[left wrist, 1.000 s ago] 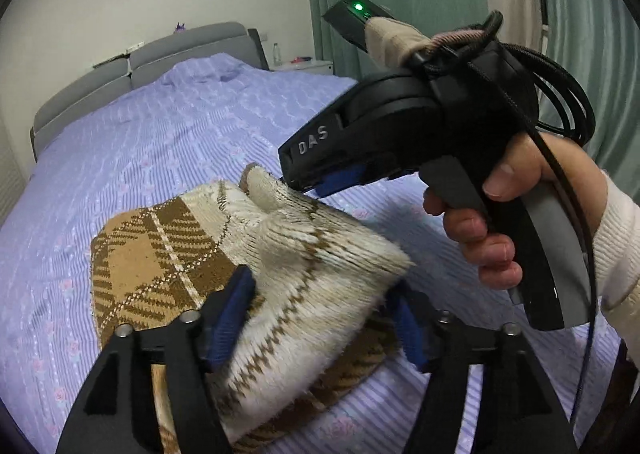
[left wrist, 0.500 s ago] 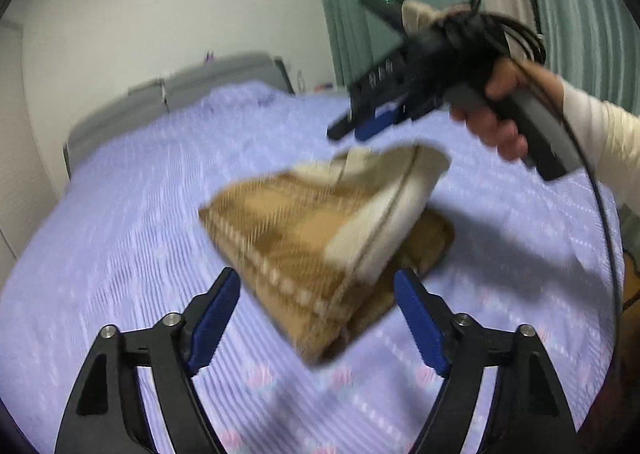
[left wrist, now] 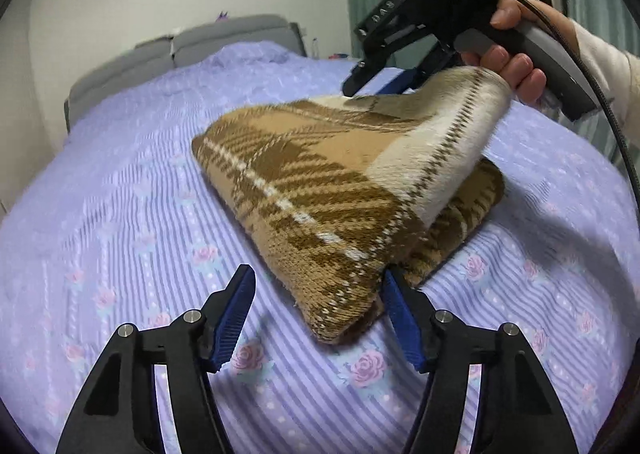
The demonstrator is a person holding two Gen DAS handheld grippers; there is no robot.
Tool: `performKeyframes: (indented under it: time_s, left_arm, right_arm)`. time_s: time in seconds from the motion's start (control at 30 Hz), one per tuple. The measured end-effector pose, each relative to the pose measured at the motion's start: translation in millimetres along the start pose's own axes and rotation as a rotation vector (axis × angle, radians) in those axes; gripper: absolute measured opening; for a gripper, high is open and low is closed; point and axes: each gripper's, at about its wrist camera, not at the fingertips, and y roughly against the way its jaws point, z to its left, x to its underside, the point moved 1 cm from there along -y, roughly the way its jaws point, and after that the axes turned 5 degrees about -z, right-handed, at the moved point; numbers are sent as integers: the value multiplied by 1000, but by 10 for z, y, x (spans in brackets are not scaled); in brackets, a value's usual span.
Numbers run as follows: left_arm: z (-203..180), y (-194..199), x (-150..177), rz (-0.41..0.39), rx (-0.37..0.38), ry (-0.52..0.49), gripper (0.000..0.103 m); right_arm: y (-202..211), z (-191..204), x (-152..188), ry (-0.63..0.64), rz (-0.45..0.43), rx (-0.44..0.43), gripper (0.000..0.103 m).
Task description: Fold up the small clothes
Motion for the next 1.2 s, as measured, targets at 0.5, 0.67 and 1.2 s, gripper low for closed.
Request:
performKeyframes:
  time_s: [0.5, 0.67, 1.2]
  left_arm:
    - [-11, 133, 70, 11, -37, 265, 33]
    - [83, 70, 71, 44, -3, 340, 33]
    - [167, -117, 61, 110, 6, 304, 35]
  right_arm:
    - [465, 436, 116, 94, -230, -203, 20]
    - [491, 165, 315, 94, -244, -130, 19]
    - [215, -269, 680, 27, -268, 62, 26]
